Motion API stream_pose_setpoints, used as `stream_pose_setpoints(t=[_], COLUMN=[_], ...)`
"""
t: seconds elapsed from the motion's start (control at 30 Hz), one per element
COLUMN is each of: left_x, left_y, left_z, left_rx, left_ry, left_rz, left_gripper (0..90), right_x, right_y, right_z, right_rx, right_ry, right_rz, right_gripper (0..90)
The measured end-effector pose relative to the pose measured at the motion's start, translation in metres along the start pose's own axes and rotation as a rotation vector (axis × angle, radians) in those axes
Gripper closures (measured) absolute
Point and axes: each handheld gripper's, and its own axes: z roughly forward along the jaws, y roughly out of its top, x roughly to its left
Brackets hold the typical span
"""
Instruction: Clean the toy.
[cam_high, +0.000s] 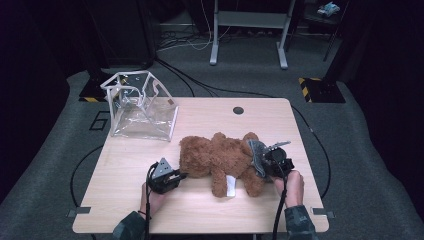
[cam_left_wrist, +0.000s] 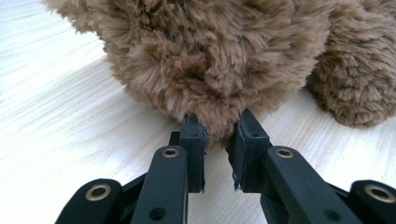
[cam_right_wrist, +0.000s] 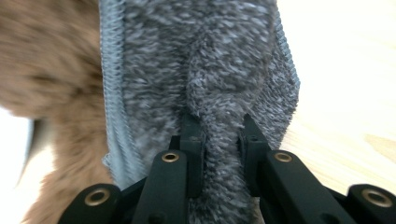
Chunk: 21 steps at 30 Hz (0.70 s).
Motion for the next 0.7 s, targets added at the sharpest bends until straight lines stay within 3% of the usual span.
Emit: stream_pose_setpoints(t=[0.17,0.23,0.3,0.37,0.47,0.7], left_x=[0.000,0.000,0.000,0.000,0.000,0.000], left_y=[0.000,0.000,0.000,0.000,0.000,0.000], left_z=[0.000,0.000,0.000,0.000,0.000,0.000], left_rx=[-0.001,0.000,-0.001,-0.001,-0.001,-0.001], left_ry=[0.003,0.002,0.003,0.002,0.001,0.000], left_rz=[0.003,0.003,0.003,0.003,0.002,0.000], left_gripper=[76.5,76.4,76.4,76.4,76.5,76.4], right_x=[0.017,0.026,0.032,0.030,0.018,-0.004], right_y=[0.004,0.005,0.004,-0.001,-0.008,-0.017], right_z=[-0.021,-0.019,-0.010,0.001,0.007,-0.003], right_rx=[-0.064,-0.057,-0.024,-0.008,-0.005,0.010], right_ry=[0.047,0.069,0.059,0.049,0.061,0.006], right_rz=[-0.034,-0.057,-0.059,-0.061,-0.006,0.027], right_gripper=[76.4,76.4,76.5,76.5,76.5,76.5])
